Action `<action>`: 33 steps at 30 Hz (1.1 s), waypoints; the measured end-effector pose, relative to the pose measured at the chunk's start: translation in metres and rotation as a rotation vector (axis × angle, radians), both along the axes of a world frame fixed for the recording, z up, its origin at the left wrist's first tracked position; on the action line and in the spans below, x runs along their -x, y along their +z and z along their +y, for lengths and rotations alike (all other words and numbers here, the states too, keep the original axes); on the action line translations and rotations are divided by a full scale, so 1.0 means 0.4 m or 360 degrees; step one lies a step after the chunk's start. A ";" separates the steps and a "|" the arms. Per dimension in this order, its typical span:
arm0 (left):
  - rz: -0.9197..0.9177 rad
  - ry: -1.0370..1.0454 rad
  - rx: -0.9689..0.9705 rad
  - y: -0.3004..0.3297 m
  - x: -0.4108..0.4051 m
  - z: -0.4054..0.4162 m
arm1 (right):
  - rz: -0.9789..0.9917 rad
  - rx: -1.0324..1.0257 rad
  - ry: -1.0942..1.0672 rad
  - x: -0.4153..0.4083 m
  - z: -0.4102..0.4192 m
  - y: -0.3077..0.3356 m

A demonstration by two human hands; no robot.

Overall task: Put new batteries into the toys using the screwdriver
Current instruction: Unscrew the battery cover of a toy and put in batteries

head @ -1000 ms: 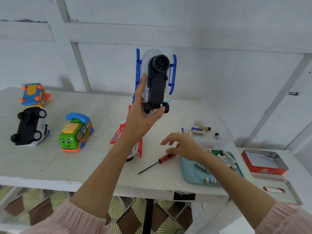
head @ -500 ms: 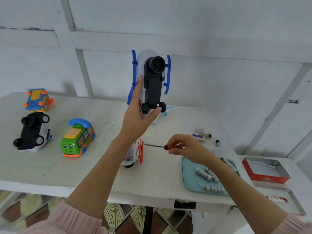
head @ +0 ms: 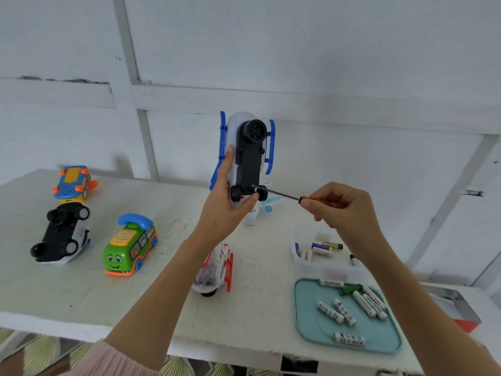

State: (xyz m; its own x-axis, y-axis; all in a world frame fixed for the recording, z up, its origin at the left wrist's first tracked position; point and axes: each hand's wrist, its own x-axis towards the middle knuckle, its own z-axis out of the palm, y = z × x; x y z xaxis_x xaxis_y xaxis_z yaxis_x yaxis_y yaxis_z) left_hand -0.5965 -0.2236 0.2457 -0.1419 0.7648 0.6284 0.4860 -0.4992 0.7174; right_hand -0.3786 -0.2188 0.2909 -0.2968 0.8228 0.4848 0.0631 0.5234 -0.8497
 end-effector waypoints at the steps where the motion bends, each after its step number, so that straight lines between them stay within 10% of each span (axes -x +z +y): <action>1: 0.0008 0.0016 0.0014 0.000 0.001 0.000 | -0.0033 -0.0007 0.0005 0.004 -0.003 -0.001; 22: 0.0134 0.0098 0.0082 -0.003 -0.003 0.000 | -0.0551 -0.0853 -0.0304 0.052 -0.032 0.048; 28: 0.0070 0.0054 0.0026 -0.008 0.003 0.005 | -0.1053 -0.0275 -0.0318 0.047 -0.056 0.087; 33: 0.0059 0.0040 0.0022 -0.006 0.002 0.006 | -0.0946 -0.0606 -0.0402 0.056 -0.047 0.077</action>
